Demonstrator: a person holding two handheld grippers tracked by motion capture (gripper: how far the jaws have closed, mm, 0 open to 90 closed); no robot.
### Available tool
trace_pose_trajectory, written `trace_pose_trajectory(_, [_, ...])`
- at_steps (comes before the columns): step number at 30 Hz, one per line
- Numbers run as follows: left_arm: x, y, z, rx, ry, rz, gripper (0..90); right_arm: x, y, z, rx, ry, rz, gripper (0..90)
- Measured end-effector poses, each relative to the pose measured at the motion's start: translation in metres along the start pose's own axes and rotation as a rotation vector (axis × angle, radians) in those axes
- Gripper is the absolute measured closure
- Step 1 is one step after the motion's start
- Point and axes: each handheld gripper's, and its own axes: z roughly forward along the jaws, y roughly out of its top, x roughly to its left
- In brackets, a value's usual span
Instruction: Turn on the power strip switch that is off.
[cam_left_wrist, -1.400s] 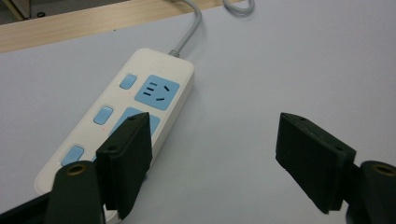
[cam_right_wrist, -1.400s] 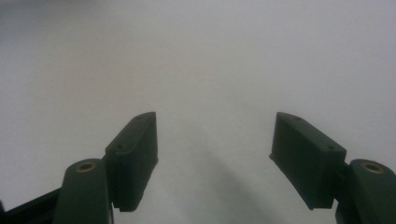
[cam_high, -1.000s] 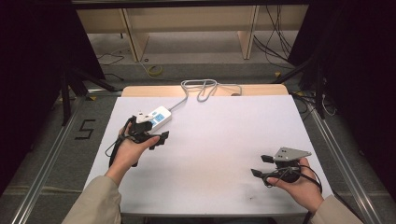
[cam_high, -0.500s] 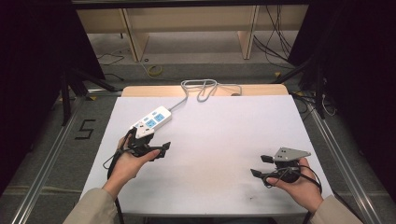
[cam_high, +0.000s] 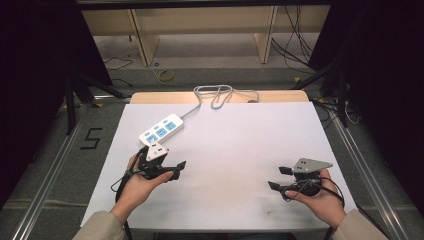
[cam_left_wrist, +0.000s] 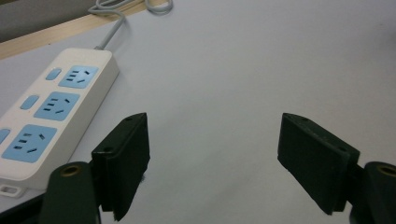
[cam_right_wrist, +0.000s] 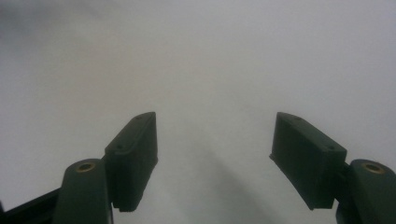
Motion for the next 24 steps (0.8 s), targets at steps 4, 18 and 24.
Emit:
trace_pose_trajectory(4, [-0.005, -0.004, -0.003, 0.006, 0.004, 0.014, 24.2, 0.000, 0.000, 0.000, 0.000, 0.000, -0.002, 31.6])
trace_pose_trajectory(18, [-0.012, -0.027, -0.018, 0.022, 0.035, 0.057, 22.8, 0.001, 0.000, 0.000, -0.001, 0.003, -0.001, 31.7])
trace_pose_trajectory(24, [-0.011, -0.033, -0.019, 0.051, 0.057, 0.089, 22.8, 0.002, 0.000, 0.000, -0.002, 0.005, -0.009, 31.7])
